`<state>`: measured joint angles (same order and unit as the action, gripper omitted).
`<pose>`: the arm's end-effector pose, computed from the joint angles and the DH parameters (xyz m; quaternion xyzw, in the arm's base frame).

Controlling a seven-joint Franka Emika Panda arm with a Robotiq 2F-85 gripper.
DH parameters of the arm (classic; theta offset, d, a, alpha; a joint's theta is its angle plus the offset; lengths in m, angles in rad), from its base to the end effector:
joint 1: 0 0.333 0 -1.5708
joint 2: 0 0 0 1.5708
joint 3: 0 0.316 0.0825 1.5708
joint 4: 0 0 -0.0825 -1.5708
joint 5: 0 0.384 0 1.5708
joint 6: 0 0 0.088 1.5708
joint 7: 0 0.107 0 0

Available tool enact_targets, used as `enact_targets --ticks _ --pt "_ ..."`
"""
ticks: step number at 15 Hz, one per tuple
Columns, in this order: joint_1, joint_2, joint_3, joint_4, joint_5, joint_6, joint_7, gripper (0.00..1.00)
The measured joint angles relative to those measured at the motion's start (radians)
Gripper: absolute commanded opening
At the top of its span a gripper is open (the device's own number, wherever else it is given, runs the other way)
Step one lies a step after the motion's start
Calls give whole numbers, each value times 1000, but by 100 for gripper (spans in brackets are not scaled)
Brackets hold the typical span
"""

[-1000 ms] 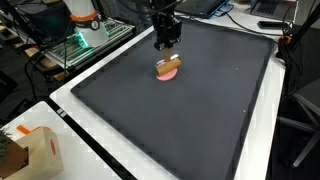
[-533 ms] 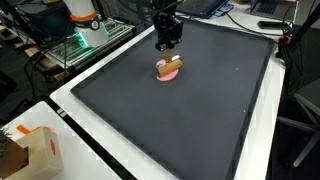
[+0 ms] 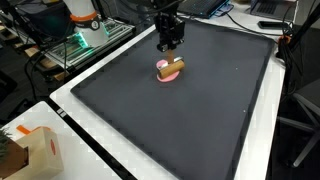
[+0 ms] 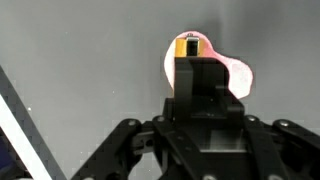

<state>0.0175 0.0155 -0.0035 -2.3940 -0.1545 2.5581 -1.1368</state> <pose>0.5081 0.0093 0.3243 0.8009 0.5923 0.0375 0.0794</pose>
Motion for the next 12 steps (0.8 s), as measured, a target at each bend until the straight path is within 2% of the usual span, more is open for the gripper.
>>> enact_targets --ticks 12 --pt "-9 17 0 15 -40 30 62 24"
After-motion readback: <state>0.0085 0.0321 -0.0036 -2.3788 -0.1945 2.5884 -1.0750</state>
